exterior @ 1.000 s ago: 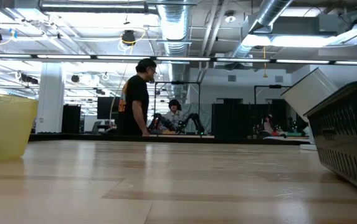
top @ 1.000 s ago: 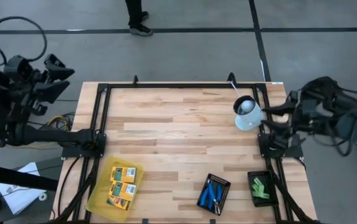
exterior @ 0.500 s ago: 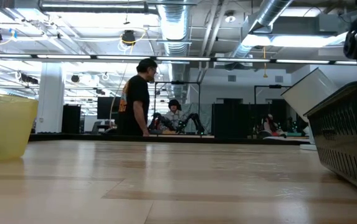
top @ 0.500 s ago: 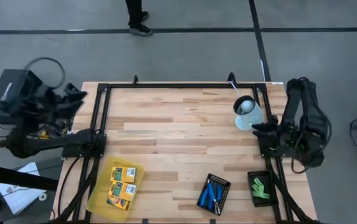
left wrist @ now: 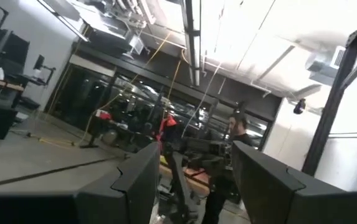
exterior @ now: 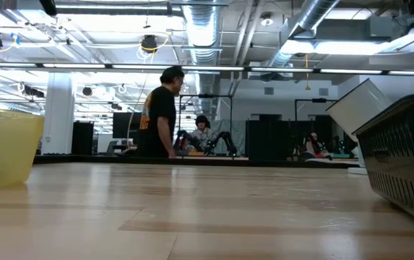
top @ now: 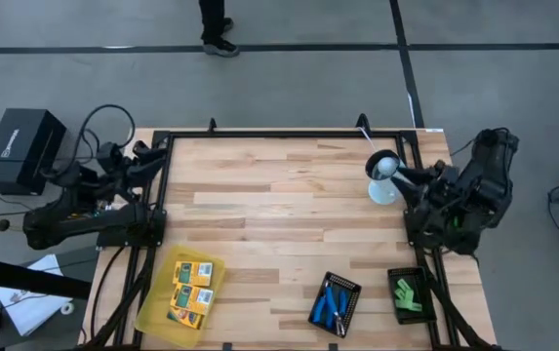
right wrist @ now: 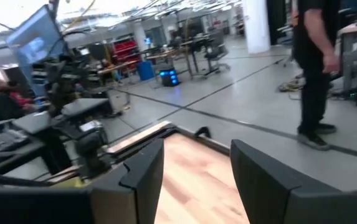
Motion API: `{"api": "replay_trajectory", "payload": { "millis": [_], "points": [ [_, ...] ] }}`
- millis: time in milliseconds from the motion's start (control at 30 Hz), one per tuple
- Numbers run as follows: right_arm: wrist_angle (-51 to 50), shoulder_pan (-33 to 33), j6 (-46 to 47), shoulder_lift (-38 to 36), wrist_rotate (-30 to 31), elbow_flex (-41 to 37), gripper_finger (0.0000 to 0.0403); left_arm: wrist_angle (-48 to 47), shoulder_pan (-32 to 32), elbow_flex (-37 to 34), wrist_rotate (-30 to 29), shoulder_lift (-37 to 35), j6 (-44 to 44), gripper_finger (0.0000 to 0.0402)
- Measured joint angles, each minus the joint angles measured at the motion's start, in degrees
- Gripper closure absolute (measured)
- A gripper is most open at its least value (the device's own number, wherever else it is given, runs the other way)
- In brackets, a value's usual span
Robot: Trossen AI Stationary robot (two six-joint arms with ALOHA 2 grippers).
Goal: Pick & Place School Supplies
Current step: Return to Home Position
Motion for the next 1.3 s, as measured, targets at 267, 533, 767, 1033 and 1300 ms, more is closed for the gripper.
{"api": "replay_trajectory", "payload": {
  "millis": [267,533,767,1033,1300],
  "points": [
    [-6.4,2.5,2.4,-5.5,0.0,0.0,0.0231,3.2,0.0,-4.3,0.2,0.0,-4.9,0.0209],
    [-5.1,17.1,0.5,-3.0,0.0,7.2,0.0226,10.3,0.0,-8.6,1.0,0.0,-7.1,0.0209],
    [-9.6,22.3,-8.7,3.5,0.0,22.4,0.0227,12.1,0.0,-8.7,1.2,0.0,-6.9,0.0209],
    [-11.3,21.4,-5.3,10.4,-0.1,27.6,0.0225,14.3,0.0,-8.7,3.6,0.0,-4.9,0.0209],
    [-11.2,8.6,-13.6,12.4,0.0,26.5,0.0226,15.1,0.0,-8.7,7.1,-0.1,-3.5,0.0209]
  ]
}}
